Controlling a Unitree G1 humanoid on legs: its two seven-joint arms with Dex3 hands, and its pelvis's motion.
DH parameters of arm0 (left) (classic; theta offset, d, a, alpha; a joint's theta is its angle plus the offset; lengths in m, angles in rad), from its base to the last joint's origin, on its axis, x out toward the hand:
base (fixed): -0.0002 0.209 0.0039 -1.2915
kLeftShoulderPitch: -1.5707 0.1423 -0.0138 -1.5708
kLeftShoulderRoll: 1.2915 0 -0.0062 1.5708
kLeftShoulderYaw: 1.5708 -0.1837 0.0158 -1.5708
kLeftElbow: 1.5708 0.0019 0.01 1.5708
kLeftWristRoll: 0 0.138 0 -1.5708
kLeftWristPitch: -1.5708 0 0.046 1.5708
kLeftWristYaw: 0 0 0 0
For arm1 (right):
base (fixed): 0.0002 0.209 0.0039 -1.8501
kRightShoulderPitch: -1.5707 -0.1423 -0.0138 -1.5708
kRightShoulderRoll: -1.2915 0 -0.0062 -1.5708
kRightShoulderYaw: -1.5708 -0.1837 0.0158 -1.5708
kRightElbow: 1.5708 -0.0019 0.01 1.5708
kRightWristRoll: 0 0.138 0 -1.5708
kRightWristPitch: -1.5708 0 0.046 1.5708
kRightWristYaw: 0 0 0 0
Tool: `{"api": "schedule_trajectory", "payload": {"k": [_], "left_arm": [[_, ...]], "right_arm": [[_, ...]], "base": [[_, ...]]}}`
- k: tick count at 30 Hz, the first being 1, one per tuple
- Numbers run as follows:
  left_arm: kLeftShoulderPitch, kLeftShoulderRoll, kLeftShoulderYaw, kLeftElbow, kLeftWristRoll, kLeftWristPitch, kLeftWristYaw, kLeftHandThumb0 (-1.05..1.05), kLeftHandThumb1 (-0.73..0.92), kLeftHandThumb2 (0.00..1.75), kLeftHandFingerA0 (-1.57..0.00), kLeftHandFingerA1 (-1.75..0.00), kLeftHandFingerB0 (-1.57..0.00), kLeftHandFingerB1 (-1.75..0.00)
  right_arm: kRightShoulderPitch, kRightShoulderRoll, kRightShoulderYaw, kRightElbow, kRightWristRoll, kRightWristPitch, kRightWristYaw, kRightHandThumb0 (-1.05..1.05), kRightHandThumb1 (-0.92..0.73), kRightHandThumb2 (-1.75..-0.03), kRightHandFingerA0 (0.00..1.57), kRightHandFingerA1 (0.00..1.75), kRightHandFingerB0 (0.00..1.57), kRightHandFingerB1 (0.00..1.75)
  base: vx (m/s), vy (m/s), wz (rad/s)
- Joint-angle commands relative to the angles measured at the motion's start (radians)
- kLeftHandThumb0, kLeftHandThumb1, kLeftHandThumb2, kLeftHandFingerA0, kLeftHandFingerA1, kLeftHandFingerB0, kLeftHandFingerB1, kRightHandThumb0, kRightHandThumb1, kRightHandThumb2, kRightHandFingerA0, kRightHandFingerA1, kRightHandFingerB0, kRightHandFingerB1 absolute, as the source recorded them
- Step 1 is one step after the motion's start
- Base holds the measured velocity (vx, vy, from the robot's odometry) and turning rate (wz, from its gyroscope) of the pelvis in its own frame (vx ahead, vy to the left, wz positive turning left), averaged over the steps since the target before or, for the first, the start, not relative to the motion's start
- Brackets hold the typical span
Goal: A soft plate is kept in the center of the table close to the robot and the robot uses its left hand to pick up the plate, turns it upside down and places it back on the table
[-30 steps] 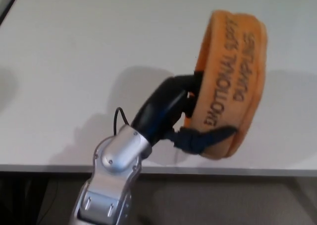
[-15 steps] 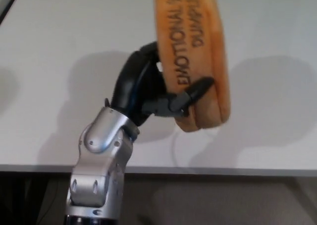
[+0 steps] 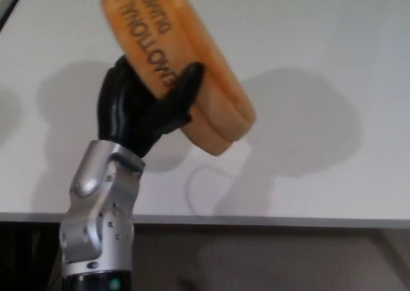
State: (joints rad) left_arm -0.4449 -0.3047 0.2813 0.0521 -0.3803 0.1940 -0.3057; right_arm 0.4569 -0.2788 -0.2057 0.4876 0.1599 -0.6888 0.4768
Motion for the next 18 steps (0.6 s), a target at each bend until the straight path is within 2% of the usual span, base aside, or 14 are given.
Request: {"api": "schedule_trajectory", "payload": {"k": [1,5,10,15,16,18], "left_arm": [[-0.142,-0.133,0.437,0.125,-0.746,-0.109,0.382,-0.29,0.57,0.82,-0.95,-1.75,-0.66,-1.75],[-0.150,-0.121,0.457,0.160,-0.691,-0.133,0.435,-0.30,0.59,0.77,-1.02,-1.75,-0.74,-1.75],[-0.135,-0.109,0.471,0.182,-0.673,-0.102,0.471,-0.28,0.55,0.76,-1.01,-1.75,-0.74,-1.75],[-0.145,-0.092,0.495,0.191,-0.666,-0.067,0.620,-0.29,0.57,0.73,-1.03,-1.75,-0.65,-1.75],[-0.150,-0.078,0.498,0.197,-0.643,-0.039,0.693,-0.28,0.55,0.74,-1.02,-1.75,-0.59,-1.75],[-0.156,-0.060,0.499,0.203,-0.612,-0.007,0.773,-0.28,0.56,0.69,-1.01,-1.75,-0.53,-1.70]], "right_arm": [[0.011,-0.015,-0.007,-0.018,-0.027,0.043,-0.043,-0.56,-0.68,-1.00,0.57,0.61,0.34,0.50],[-0.001,-0.019,-0.006,-0.012,-0.034,0.048,-0.048,-0.61,-0.67,-1.00,0.56,0.61,0.33,0.49],[-0.002,-0.019,-0.007,-0.023,-0.026,0.050,-0.042,-0.59,-0.66,-0.99,0.58,0.61,0.34,0.50],[-0.010,-0.019,-0.007,-0.015,-0.010,0.044,-0.025,-0.58,-0.65,-1.00,0.59,0.63,0.34,0.50],[-0.011,-0.019,-0.007,-0.014,-0.010,0.041,-0.025,-0.57,-0.81,-0.65,0.66,0.50,0.43,0.34],[-0.009,-0.018,-0.007,-0.018,-0.006,0.045,-0.023,-0.58,-0.81,-0.65,0.67,0.50,0.43,0.34]], "base": [[0.00,0.000,0.00],[0.00,0.000,0.00],[0.00,0.000,0.00],[0.00,0.000,0.00],[0.00,0.000,0.00],[0.00,0.000,0.00]]}}
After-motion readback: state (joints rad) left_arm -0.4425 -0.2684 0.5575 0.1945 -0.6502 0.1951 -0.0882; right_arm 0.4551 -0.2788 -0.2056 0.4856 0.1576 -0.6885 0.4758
